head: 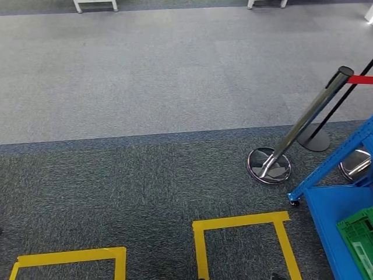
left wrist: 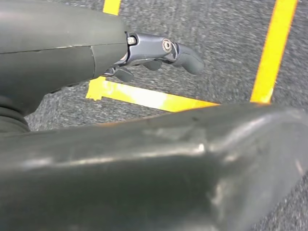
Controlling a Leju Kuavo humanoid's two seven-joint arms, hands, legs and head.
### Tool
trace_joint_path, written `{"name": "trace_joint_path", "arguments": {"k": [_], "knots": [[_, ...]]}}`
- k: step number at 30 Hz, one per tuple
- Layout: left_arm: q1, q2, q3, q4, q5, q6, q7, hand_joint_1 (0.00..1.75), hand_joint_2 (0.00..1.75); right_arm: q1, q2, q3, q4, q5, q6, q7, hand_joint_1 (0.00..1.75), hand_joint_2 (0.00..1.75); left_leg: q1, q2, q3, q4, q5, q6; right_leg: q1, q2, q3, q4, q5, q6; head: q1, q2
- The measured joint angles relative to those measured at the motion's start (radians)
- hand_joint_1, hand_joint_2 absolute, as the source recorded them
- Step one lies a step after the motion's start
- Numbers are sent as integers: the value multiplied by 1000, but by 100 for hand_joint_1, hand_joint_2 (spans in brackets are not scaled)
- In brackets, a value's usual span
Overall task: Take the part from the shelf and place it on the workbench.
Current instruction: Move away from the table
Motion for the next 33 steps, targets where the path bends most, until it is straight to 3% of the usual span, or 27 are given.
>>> {"name": "trace_joint_path", "arguments": {"k": [2,3,6,8,10,12,13,14,15,17,19,21,23,25,26,27,28,29,31,33], "knots": [[-1,1,0,0,0,0,0,0,0,-3,-1,-1,0,0,0,0,0,0,-3,19,1,6,-7,-12,2,-33,70,-119,35,-5,-1,0],[-2,1,0,0,0,0,0,0,0,-5,-1,-1,0,1,0,0,0,0,-4,27,2,8,-10,-19,5,-41,85,-144,38,-12,-2,0],[-6,1,0,0,0,0,0,0,0,-3,-1,-3,0,1,0,0,0,0,-1,39,7,11,-14,-36,11,-19,81,-146,40,-39,-3,0],[-8,1,0,-1,0,0,0,0,0,-3,-2,-6,0,0,0,0,0,0,4,2,-7,51,-48,-44,10,0,80,-149,45,-54,-5,0],[-5,1,0,-1,0,0,0,0,0,-5,-2,-6,0,0,0,0,0,0,5,-44,-59,173,-116,-44,12,22,79,-150,47,-63,-7,0],[-1,1,0,-1,0,0,0,0,0,-5,-2,-6,0,0,0,0,0,0,1,-56,-116,295,-158,-36,19,51,78,-150,48,-68,-8,0],[0,1,0,-1,0,0,0,0,0,-4,-2,-6,0,0,0,0,0,0,-2,-58,-127,310,-150,-30,22,66,79,-150,49,-69,-8,0],[1,1,0,-1,0,0,0,0,0,-3,-2,-7,0,-1,0,1,0,0,-7,-62,-120,286,-122,-21,25,81,80,-149,49,-70,-8,0],[0,2,0,-1,0,0,0,0,0,-3,-2,-7,0,-2,0,4,0,0,-12,-72,-98,228,-81,-12,27,96,82,-149,49,-70,-8,0],[0,6,0,-1,1,0,2,0,0,-5,0,-10,1,-11,-2,18,0,0,-22,-128,-46,97,-11,10,25,123,82,-148,51,-68,-7,0],[-3,11,0,0,2,1,14,0,0,-10,3,-19,2,-24,-6,36,0,0,-27,-165,-22,33,7,23,20,146,73,-148,55,-60,-10,0],[-10,13,0,0,5,0,29,0,0,-13,3,-32,3,-41,-10,52,0,0,-24,-146,-15,12,8,25,17,167,62,-151,62,-49,-14,0],[-15,12,0,-1,6,-8,36,0,0,-16,2,-47,3,-58,-11,60,0,0,-18,-118,-4,-17,19,23,22,132,42,-130,45,-42,-11,0],[-16,11,0,-1,6,-24,39,0,0,-25,1,-62,3,-70,-14,65,0,0,-17,-85,2,-31,25,22,24,64,-9,-33,-10,-34,-7,0],[-15,10,0,-1,6,-32,41,0,0,-29,0,-67,3,-68,-19,72,0,0,-17,-67,1,-31,24,22,22,43,-43,33,-39,-27,-5,0],[-15,9,0,-1,6,-42,46,0,0,-32,-1,-70,3,-64,-24,81,0,0,-17,-50,1,-29,22,20,18,33,-70,88,-57,-21,-4,0],[-16,9,0,-1,4,-49,54,0,0,-33,-2,-73,3,-65,-25,92,0,0,-16,-34,1,-28,20,18,14,27,-81,112,-57,-15,-4,0],[-18,8,-1,-1,3,-54,65,0,0,-33,-4,-78,3,-70,-21,104,0,0,-15,-19,2,-26,17,15,10,22,-72,98,-38,-9,-4,0],[-23,6,-3,-1,0,-54,87,0,0,-34,-6,-91,3,-88,-6,122,0,0,-10,5,4,-18,9,5,4,-8,0,-33,23,2,-4,0],[-25,5,-5,-1,-2,-45,103,0,0,-38,-7,-99,4,-87,-2,140,0,0,-11,23,5,-8,-2,-9,5,-36,63,-140,53,-5,-4,0]]}}
